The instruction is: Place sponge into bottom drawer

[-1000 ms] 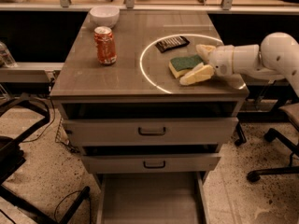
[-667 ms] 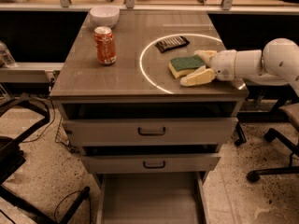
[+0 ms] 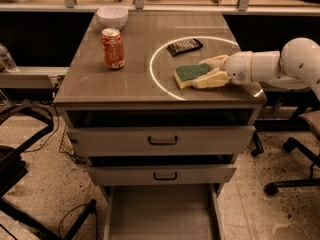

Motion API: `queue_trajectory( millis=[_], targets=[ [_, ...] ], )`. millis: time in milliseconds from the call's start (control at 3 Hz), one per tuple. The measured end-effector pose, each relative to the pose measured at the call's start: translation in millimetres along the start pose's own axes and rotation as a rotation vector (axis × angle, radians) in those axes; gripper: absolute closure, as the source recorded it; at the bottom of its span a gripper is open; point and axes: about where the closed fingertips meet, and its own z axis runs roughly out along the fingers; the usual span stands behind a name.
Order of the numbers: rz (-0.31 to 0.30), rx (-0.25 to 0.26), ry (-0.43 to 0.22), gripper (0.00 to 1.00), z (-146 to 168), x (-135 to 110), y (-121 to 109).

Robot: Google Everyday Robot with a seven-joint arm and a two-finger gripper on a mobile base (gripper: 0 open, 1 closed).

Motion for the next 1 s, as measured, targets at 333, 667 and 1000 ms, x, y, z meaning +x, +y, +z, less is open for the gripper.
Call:
queue_trajectory(
  millis=[333,667,1000],
  targets=[
    [0.0,0.0,0.0,0.88,0,-1,0],
    [0.0,0.0,0.0,1.0,0,-1,0],
    [-0.007,0.026,0.005,1.0,-13,-12,-8]
  ],
)
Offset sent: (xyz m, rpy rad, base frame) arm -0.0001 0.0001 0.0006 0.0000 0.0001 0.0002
